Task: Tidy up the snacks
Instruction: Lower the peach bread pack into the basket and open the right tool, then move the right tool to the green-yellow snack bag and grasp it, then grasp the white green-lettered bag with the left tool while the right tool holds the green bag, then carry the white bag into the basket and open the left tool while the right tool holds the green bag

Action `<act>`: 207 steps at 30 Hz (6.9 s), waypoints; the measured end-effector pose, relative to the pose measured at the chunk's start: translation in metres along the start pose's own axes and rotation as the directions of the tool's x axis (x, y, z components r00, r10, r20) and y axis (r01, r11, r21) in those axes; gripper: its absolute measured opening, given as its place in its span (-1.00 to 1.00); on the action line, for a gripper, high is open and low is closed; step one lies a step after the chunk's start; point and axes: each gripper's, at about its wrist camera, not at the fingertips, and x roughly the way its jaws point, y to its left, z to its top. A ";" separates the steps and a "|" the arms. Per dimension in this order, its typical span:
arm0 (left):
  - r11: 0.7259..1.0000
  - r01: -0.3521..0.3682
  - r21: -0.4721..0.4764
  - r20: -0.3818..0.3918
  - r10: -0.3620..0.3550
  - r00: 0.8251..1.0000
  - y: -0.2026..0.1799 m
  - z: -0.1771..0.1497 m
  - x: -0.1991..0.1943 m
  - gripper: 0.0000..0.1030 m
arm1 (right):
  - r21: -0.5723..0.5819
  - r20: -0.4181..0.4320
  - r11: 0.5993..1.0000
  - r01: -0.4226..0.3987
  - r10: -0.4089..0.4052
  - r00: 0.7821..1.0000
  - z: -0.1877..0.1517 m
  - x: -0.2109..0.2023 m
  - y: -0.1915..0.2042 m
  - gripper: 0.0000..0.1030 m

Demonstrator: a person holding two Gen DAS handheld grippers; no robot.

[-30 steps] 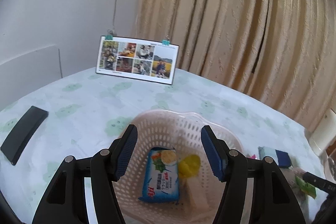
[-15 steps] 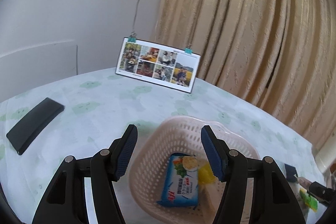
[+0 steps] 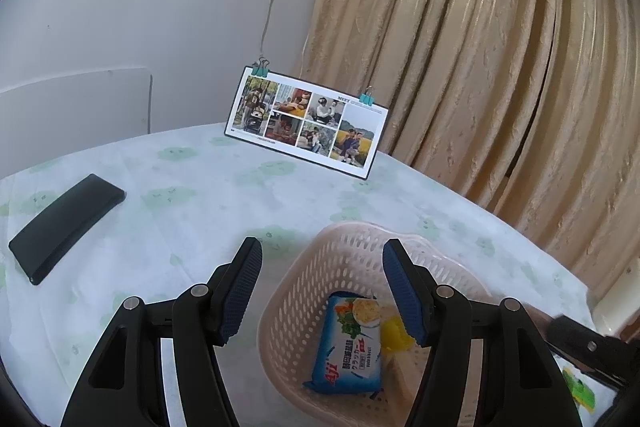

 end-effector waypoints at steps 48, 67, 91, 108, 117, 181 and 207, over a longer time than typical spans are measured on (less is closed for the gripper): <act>0.999 0.004 0.033 -0.010 -0.004 1.000 -0.007 -0.005 0.000 0.24 | 0.135 0.040 0.937 0.323 -0.331 0.943 -0.018 -0.008 -0.066 0.15; 0.997 -0.001 0.074 -0.018 0.002 1.000 -0.016 -0.010 0.002 0.24 | 0.290 0.053 0.793 0.536 -0.572 0.818 -0.027 -0.073 -0.132 0.49; 0.996 0.026 0.091 -0.029 -0.023 0.999 -0.022 -0.013 0.002 0.24 | 0.357 -0.135 0.655 0.666 -0.669 0.731 -0.038 -0.081 -0.200 0.88; 0.979 0.084 0.183 -0.043 -0.077 0.996 -0.056 -0.023 -0.004 0.24 | 0.195 -0.140 0.655 0.730 -0.718 0.682 -0.039 -0.072 -0.193 0.62; 0.924 0.231 0.306 -0.118 -0.204 0.972 -0.107 -0.040 -0.022 0.24 | 0.214 -0.119 0.679 0.702 -0.695 0.709 -0.046 -0.088 -0.198 0.61; 0.546 0.738 0.396 -0.614 -0.440 0.655 -0.270 -0.152 -0.035 -0.17 | 0.420 0.025 0.791 0.444 -0.499 0.866 -0.054 -0.159 -0.212 0.62; 0.754 0.560 0.343 -0.362 -0.444 0.820 -0.191 -0.068 -0.039 -0.17 | 0.463 0.075 0.848 0.256 -0.325 0.943 -0.056 -0.155 -0.211 0.62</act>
